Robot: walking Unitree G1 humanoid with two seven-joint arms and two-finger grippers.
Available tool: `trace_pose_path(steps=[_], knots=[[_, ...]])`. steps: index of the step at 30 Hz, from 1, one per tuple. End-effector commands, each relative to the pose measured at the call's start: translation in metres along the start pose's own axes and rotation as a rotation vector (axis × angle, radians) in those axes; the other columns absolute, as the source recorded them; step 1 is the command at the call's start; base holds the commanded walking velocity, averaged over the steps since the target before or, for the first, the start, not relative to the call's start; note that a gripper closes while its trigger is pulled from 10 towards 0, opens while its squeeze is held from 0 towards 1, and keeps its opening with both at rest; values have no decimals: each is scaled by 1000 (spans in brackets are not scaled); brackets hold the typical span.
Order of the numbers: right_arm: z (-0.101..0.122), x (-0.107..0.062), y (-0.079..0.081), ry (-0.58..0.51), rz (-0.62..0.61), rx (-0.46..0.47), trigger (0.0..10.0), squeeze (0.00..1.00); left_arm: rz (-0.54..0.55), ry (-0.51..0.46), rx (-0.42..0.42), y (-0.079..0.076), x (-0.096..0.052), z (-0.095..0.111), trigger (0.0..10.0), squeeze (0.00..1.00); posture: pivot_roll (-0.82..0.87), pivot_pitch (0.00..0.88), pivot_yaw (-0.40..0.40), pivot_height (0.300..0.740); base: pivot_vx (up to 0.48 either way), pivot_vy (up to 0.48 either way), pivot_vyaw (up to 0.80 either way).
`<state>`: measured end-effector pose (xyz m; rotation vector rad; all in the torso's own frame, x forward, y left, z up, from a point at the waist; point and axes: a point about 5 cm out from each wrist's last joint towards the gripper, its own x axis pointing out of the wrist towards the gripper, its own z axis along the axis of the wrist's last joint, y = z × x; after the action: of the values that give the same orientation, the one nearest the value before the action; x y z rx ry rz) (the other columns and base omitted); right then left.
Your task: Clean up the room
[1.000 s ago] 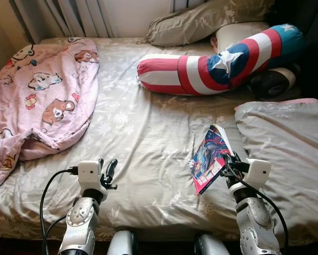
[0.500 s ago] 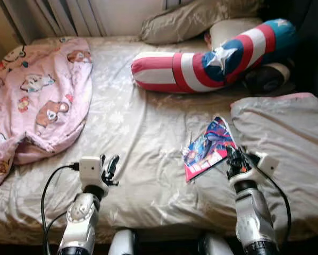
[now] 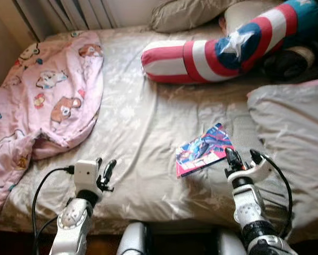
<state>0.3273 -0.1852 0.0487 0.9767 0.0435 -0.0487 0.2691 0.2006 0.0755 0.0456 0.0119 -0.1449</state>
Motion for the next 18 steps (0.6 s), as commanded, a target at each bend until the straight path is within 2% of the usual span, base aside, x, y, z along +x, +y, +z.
trace_pose_path(steps=[1,2,5,7,8,9,11,13,18], knots=[[0,4,6,-9,31,41,10000,0,-7,28,27,5,-6,-1,10000,0,179,259,166,645,0,0,0],[0,4,4,-8,8,12,10000,0,-3,39,35,7,-10,-1,10000,0,188,268,176,645,0,0,0],[2,0,-6,-21,-47,17,10000,0,-4,61,33,8,-19,-3,10000,0,198,288,189,645,0,0,0],[4,-7,-21,-24,-151,0,10000,0,-9,77,33,7,-26,-4,10000,0,203,303,197,645,0,0,0],[4,-7,-21,-24,-151,0,10000,0,-9,77,33,7,-26,-4,10000,0,203,303,197,645,0,0,0],[6,-13,-32,-33,-242,-27,10000,0,-12,90,34,6,-30,-5,10000,0,205,312,201,645,0,0,0],[6,-16,-38,-36,-278,-26,10000,0,-13,95,35,6,-32,-5,10000,0,206,314,202,645,0,0,0],[6,-26,-52,-42,-359,-9,10000,0,-15,110,34,5,-36,-4,10000,0,219,321,206,645,0,0,0],[4,-35,-63,-30,-422,-19,10000,0,-15,126,36,6,-39,-2,10000,0,221,325,211,645,0,0,0]])
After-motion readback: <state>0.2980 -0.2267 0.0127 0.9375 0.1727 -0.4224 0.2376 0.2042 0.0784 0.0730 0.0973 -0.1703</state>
